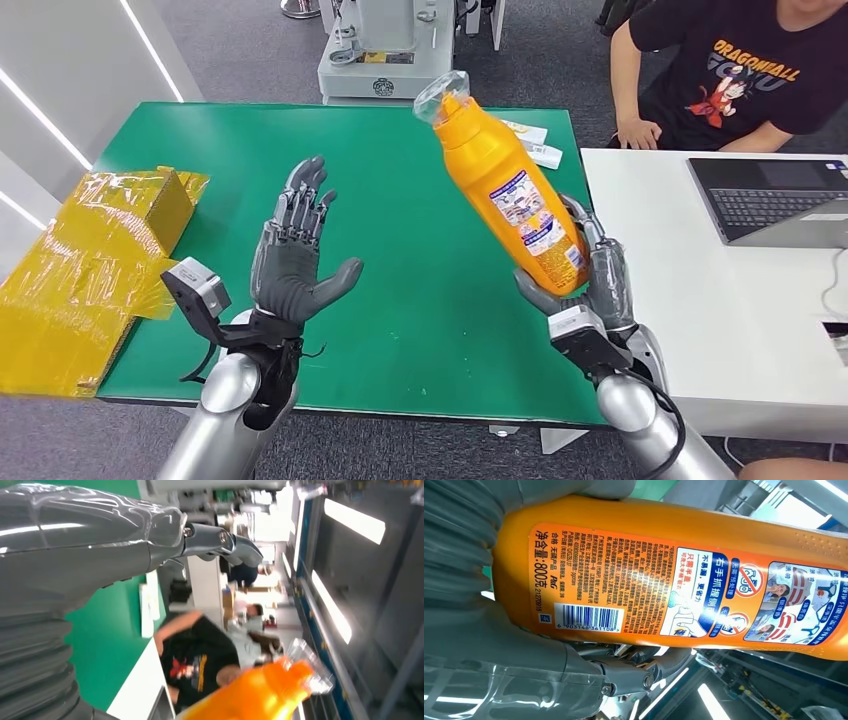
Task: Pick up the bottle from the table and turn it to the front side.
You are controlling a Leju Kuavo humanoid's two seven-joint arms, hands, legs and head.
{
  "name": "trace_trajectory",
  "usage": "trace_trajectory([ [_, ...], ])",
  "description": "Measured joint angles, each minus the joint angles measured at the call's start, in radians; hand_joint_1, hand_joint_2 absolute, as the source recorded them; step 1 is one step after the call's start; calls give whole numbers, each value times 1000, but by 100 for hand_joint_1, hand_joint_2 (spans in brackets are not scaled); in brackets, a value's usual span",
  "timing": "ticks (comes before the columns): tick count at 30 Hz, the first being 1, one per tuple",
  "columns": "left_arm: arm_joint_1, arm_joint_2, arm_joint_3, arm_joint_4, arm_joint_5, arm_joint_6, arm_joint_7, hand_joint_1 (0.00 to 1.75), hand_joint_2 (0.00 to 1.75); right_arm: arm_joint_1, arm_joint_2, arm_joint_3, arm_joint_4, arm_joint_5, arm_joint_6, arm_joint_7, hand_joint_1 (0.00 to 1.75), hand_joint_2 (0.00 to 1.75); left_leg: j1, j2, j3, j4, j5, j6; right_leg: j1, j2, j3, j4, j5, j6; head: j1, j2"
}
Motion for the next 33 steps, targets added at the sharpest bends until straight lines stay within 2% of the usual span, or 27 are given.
trace_trajectory([
  [7, -36, 4, 0, 36, 42, -57, 20, 0, 175, -29, 28, 17, 3, 7, 11, -14, 175, 175, 0, 0, 0, 0, 0, 0, 0, 0, 0, 0, 0, 0, 0, 0],
  [15, -105, 8, -27, 67, 84, -102, 74, 0, 175, -100, 88, 78, 66, 22, 113, 0, 175, 175, 0, 0, 0, 0, 1, 0, 0, 0, 0, 0, 0, 0, 0, 0],
  [23, -156, -1, -70, 110, 120, -103, 91, 0, 175, -123, 115, 118, 143, 9, 151, -13, 175, 175, 0, 0, 0, 0, 0, 0, 0, 1, 0, 0, 0, 0, 0, 0],
  [33, -168, -3, -84, 142, 143, -88, 99, 0, 175, -137, 130, 163, 179, 16, 168, -4, 175, 175, 0, 0, 0, 0, 0, 0, 0, 1, -1, 0, 0, 0, 0, 0],
])
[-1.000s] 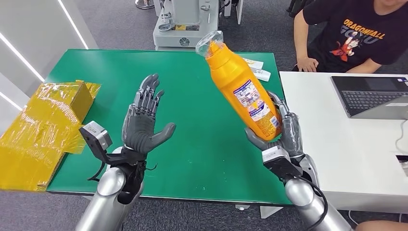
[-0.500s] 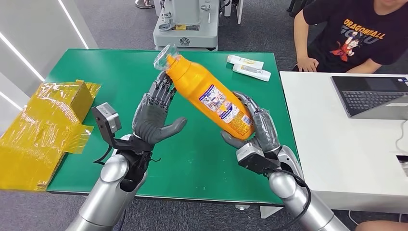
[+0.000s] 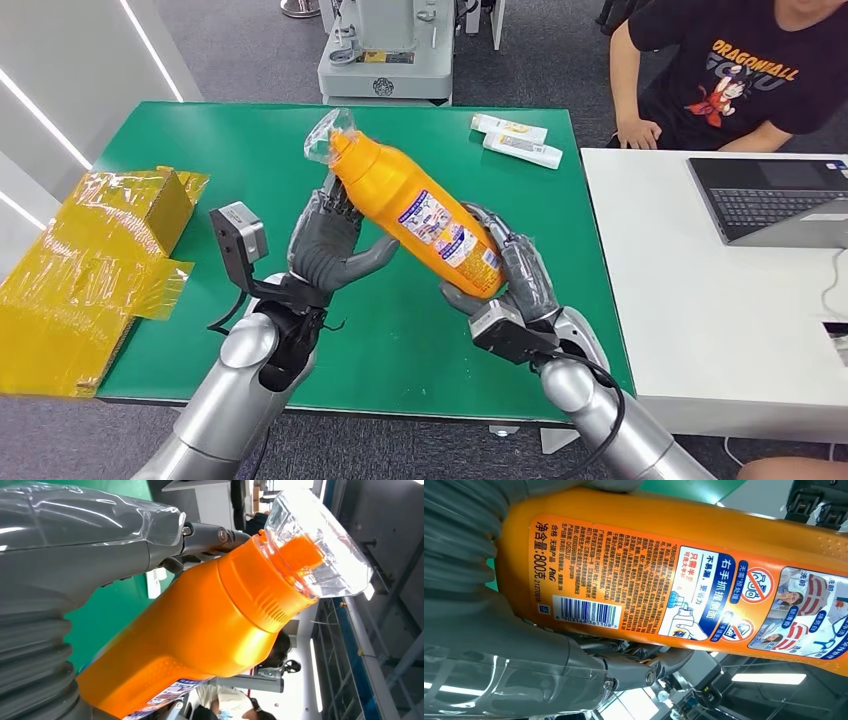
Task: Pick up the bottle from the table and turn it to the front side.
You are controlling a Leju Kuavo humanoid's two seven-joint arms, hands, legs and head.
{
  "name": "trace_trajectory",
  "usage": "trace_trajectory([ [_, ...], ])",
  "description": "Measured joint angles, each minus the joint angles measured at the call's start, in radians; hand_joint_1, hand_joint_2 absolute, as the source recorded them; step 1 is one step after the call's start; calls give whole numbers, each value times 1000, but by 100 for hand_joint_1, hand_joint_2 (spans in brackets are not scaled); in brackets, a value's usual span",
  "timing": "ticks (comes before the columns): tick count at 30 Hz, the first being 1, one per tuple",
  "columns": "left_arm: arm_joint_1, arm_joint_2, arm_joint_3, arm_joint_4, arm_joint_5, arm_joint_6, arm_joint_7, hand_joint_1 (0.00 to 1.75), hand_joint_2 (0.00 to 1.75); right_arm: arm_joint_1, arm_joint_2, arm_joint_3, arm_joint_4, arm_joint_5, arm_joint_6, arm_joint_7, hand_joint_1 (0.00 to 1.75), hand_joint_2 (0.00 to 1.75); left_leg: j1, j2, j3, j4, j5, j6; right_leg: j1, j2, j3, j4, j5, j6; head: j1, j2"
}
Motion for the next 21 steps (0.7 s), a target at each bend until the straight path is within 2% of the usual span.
trace_trajectory([
  [21, -4, -6, -4, 39, 17, 29, 4, 0, 175, -78, 24, 62, 47, -12, 38, 6, 175, 175, 0, 0, 0, 0, 0, 0, 0, 0, 0, 0, 0, 0, 0, 0],
])
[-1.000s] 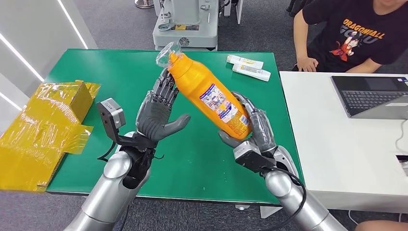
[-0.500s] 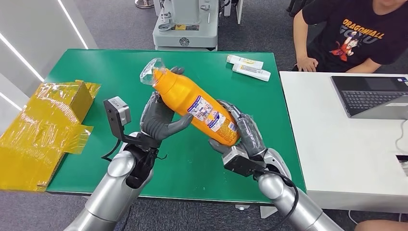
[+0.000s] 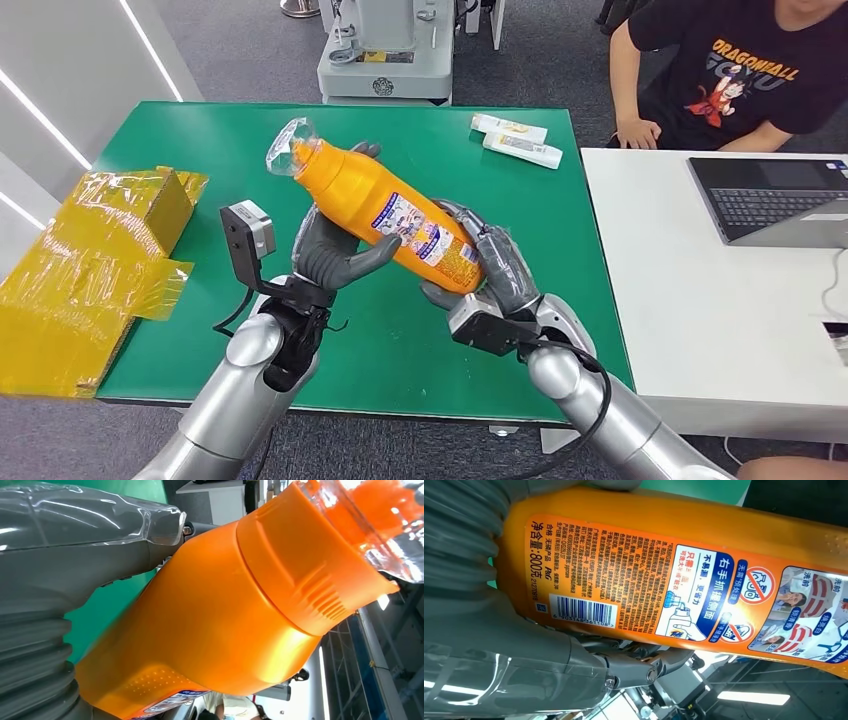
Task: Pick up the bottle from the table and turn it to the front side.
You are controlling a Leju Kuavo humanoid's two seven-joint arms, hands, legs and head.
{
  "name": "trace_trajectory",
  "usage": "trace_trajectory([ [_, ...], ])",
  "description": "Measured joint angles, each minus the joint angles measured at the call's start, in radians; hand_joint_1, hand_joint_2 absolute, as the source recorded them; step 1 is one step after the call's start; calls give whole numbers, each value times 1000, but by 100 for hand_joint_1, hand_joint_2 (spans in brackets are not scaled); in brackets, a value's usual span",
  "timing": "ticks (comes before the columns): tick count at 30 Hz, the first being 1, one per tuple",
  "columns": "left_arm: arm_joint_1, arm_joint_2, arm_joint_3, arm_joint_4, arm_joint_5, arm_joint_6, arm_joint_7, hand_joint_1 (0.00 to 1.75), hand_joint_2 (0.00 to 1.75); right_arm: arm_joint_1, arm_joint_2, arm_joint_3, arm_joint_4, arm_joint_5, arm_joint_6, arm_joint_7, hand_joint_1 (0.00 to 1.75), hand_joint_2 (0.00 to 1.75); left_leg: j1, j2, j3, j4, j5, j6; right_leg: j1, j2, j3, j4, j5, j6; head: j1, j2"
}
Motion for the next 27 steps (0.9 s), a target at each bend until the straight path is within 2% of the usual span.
trace_trajectory([
  [1, 0, 0, 0, 1, 0, 2, 0, 7, 175, -2, 1, 2, 4, -3, 2, 0, 175, 175, 0, 0, 0, 0, 0, 0, 0, 0, 0, 0, 0, 0, 0, 0],
  [2, 0, 0, 0, 2, 0, 4, 0, 43, 175, -4, 3, 5, 8, -7, 4, -1, 175, 175, 0, 0, 0, 0, 0, 0, 0, 0, 0, 0, 0, 0, 0, 0],
  [4, 0, 0, 0, 6, -1, 7, -2, 130, 175, -9, 8, 12, 19, -12, 8, -1, 175, 175, 0, 0, 0, 0, 0, 0, 0, 0, 0, 0, 0, 0, 0, 0],
  [5, 0, 1, 0, 8, -1, 9, -4, 166, 175, -11, 10, 16, 26, -15, 9, -1, 175, 175, 0, 0, 0, 0, 0, 0, 0, 0, 0, 0, 0, 0, 0, 0],
  [6, 0, 1, 0, 11, -1, 12, -6, 174, 175, -12, 13, 20, 33, -16, 11, -2, 175, 175, 0, 0, 0, 0, 0, 0, 0, 0, 0, 0, 0, 0, 0, 0],
  [16, 18, 5, 0, 16, -5, 26, -19, 175, 175, -10, 26, 37, 80, -33, 21, -11, 175, 175, 0, 0, 0, 0, 0, 0, 0, 0, 0, 0, 0, 0, 0, 0],
  [17, 19, 6, 0, 16, -5, 27, -19, 175, 175, -8, 26, 39, 82, -34, 21, -11, 167, 175, 0, 0, 0, 0, 0, 0, 0, 0, 0, 0, 0, 0, 0, 0],
  [18, 19, 8, 0, 17, -6, 27, -20, 175, 175, -6, 26, 39, 84, -35, 21, -11, 152, 175, 0, 0, 0, 0, 0, 0, 0, 0, 0, 0, 0, 0, 0, 0],
  [20, 20, 9, 0, 18, -6, 27, -20, 175, 175, -4, 25, 40, 85, -36, 22, -11, 65, 175, 0, 0, 0, 0, 0, 0, 0, 0, 0, 0, 0, 0, 0, 0],
  [21, 20, 9, 0, 20, -6, 27, -21, 175, 175, -3, 25, 40, 86, -37, 23, -11, 29, 175, 0, 0, 0, 0, 0, 0, 0, 0, 0, 0, 0, 0, 0, 0],
  [22, 20, 9, 0, 21, -6, 27, -21, 175, 175, -2, 25, 41, 86, -37, 23, -11, 0, 175, 0, 0, 0, 0, 0, 0, 0, 0, 0, 0, 0, 0, 0, 0],
  [27, 21, 9, 0, 22, -5, 27, -22, 175, 175, 4, 16, 46, 88, -46, 1, -7, 0, 175, 0, 0, 0, 0, 0, 0, 0, 0, 0, 0, 0, 0, 0, 0],
])
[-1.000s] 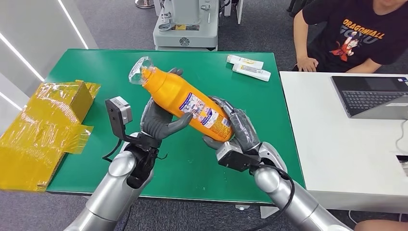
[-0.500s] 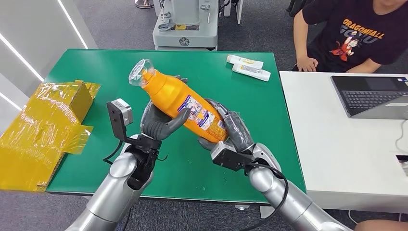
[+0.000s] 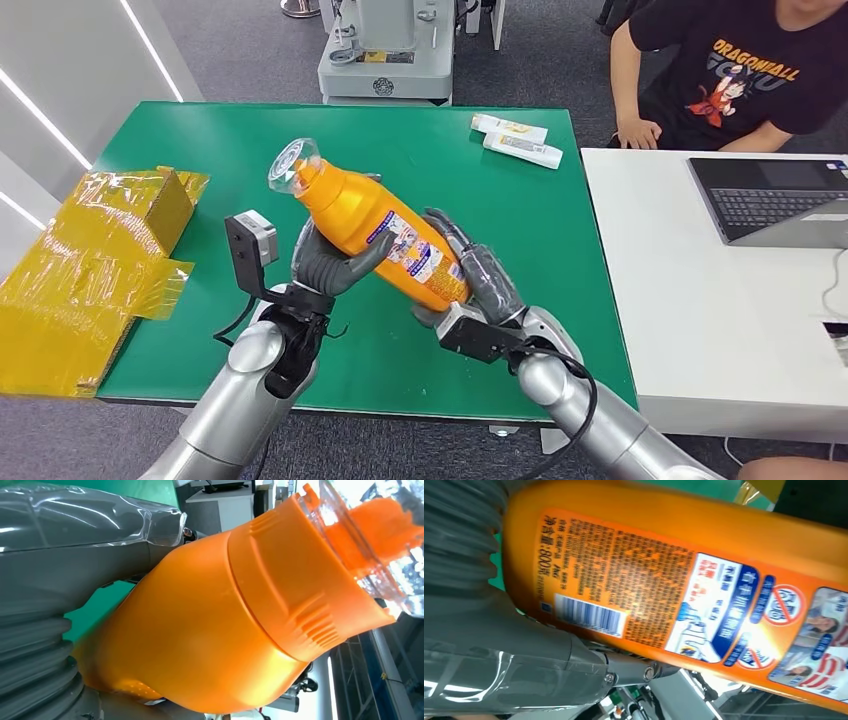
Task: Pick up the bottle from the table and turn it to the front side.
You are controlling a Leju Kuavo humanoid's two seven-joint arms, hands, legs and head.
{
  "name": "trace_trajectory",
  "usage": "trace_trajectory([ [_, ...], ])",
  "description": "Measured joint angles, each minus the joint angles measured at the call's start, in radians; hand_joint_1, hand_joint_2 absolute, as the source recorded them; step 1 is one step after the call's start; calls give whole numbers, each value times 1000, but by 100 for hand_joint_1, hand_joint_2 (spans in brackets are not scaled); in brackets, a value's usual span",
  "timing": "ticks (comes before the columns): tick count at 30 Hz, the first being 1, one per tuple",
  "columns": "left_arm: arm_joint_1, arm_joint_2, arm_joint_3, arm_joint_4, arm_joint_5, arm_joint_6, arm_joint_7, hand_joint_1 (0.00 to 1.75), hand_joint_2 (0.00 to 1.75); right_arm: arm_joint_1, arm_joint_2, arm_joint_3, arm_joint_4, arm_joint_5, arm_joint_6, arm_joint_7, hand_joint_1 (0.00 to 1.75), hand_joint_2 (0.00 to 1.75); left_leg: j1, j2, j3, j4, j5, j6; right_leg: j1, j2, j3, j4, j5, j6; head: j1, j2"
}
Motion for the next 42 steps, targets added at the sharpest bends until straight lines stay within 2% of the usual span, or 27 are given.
trace_trajectory([
  [7, 0, 1, 0, 0, 2, 3, -2, 175, 175, 31, -31, 0, -52, 32, -72, 10, 0, 175, 0, 0, 0, 0, 0, 0, 0, 0, 0, 0, 0, 0, 0, 0],
  [16, 4, 16, 0, 0, -22, 36, -9, 175, 175, 83, -79, -26, -234, 71, -161, 124, 0, 175, 0, 0, 0, 0, 0, 0, 0, 0, 0, 0, 0, 0, 0, 0],
  [27, 16, 61, 10, -14, -63, 93, -22, 175, 175, 223, -95, -92, -440, 86, -212, 73, 0, 175, 0, 0, 0, 0, 0, 0, 0, 0, 0, 0, 0, 0, 0, 0],
  [32, 24, 106, 35, -70, -194, 138, 7, 175, 175, 321, -95, -123, -504, 104, -269, 51, 0, 175, 0, 0, 0, -1, 0, 0, 0, 0, 0, 0, -1, 0, 0, 0],
  [37, 23, 168, 58, -115, -442, 184, 64, 175, 175, 431, -93, -140, -550, 84, -302, 33, 0, 175, 0, 0, 0, -1, 0, 0, 0, 0, 0, 0, -1, -1, 0, 0],
  [42, 13, 243, 81, -144, -654, 129, 117, 175, 175, 524, -71, -145, -585, 92, -305, 35, 0, 175, 1, 0, 0, -1, 0, 0, 0, 0, 0, 0, -2, -1, 0, 0],
])
